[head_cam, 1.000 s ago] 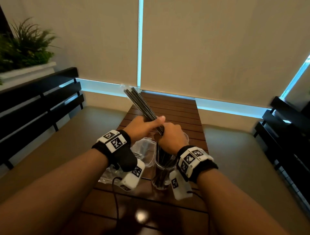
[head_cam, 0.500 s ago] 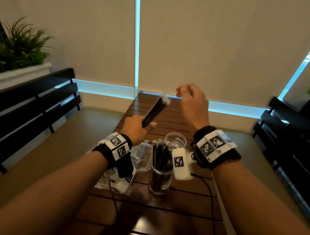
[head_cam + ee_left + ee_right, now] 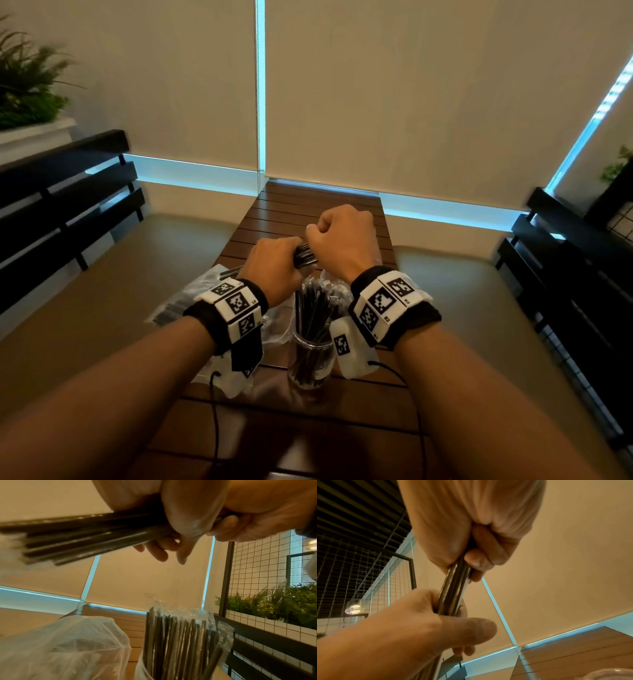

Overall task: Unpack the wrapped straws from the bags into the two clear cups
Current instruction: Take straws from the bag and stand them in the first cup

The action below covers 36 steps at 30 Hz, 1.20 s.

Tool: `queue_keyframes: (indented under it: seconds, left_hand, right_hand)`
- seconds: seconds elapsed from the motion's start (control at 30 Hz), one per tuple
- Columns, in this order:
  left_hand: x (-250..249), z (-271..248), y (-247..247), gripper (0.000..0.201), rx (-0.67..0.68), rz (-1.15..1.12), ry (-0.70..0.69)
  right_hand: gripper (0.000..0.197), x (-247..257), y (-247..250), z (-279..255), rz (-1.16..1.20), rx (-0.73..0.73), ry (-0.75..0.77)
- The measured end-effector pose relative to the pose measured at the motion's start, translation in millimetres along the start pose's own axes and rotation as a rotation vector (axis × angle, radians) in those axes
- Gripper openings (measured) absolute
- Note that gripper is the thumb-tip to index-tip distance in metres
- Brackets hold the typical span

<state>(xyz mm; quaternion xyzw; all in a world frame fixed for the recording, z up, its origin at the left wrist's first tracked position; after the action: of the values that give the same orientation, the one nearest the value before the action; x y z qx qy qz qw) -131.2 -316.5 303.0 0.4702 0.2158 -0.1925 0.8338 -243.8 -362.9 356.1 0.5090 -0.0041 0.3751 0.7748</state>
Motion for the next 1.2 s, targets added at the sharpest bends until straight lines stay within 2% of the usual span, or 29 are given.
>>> queue_keyframes:
  seconds: [0.17, 0.23, 0.3, 0.37, 0.5, 0.57, 0.6, 0.63, 0.7, 0.73, 0.8, 0.87, 0.93, 1.0, 1.1, 1.2]
  left_hand:
    - [21.2, -4.2, 12.9, 0.029, 0.045, 0.064, 0.101]
    - [19.5, -3.9, 14.5, 0.036, 0.018, -0.009, 0.125]
    - [10.5, -2.5, 12.8, 0.043, -0.025, -0.114, 0.151]
    - [0.4, -1.3, 8.3, 0.042, -0.026, -0.210, 0.158]
    - [6.2, -4.2, 1.7, 0.031, 0.109, -0.270, 0.130]
    - [28.0, -9.7, 0.6, 0.050, 0.216, -0.249, 0.234]
    - [38.6, -13.7, 0.2, 0.054, 0.253, -0.225, 0.297]
    - [46.5, -17.7, -1.0, 0.050, 0.275, -0.191, 0.339]
    - [51.5, -22.0, -5.3, 0.027, 0.288, -0.183, 0.382]
    - [49.2, -22.5, -7.6, 0.019, 0.277, -0.259, 0.402]
    - [42.2, -22.1, -11.4, 0.018, 0.237, -0.440, 0.451]
    - [41.4, -21.7, -11.2, 0.021, 0.196, -0.489, 0.471]
    - [45.5, -23.8, -11.4, 0.019, 0.231, -0.465, 0.468]
    - [52.0, -28.4, -14.7, 0.012, 0.307, -0.329, 0.426]
    - [54.4, -40.6, -27.4, 0.010, 0.463, 0.086, 0.247]
    - [49.0, -57.9, -53.7, 0.021, 0.641, 0.190, 0.110]
  right_hand:
    - [0.034, -8.9, 20.5, 3.1, 0.136, -0.146, -0.072]
    - [0.026, -4.7, 21.2, -0.8, 0.386, -0.177, -0.100]
    - [0.034, 3.5, 12.2, -2.6, 0.633, -0.098, -0.149]
    - [0.027, 12.7, 7.6, -4.6, 0.606, -0.061, -0.136]
    - [0.027, 13.4, 23.9, -3.4, 0.494, -0.191, -0.136]
    - [0.024, 2.6, 33.9, -0.5, 0.511, -0.264, -0.214]
    - [0.022, -1.7, 37.3, 0.9, 0.531, -0.293, -0.253]
    - [0.021, -3.6, 38.9, 1.3, 0.547, -0.309, -0.278]
    - [0.022, 0.0, 35.7, -1.1, 0.556, -0.300, -0.276]
    - [0.023, 3.6, 31.6, -3.9, 0.554, -0.285, -0.263]
    - [0.026, 9.9, 25.0, -10.4, 0.540, -0.271, -0.235]
    - [0.028, 11.5, 21.8, -15.0, 0.537, -0.255, -0.218]
    - [0.029, 7.7, 21.1, -17.1, 0.535, -0.218, -0.192]
    - [0.032, -1.7, 20.0, -19.3, 0.481, -0.199, -0.174]
    - [0.034, -23.0, 10.4, -23.8, 0.365, -0.170, -0.178]
    - [0.034, -45.6, -11.9, -31.8, 0.306, -0.105, -0.203]
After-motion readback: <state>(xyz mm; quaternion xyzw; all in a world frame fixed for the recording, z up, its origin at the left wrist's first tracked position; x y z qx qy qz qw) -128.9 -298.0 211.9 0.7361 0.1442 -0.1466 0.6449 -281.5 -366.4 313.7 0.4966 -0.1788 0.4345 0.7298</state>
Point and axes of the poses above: each hand's wrist, its own z-axis towards the middle knuckle, its own y-axis out of the back of the hand, x = y × z, the point moved 4 cm from there along z, towards the middle knuckle, and after that the axes turned 11 degrees about -z, right-handed, at the moved point
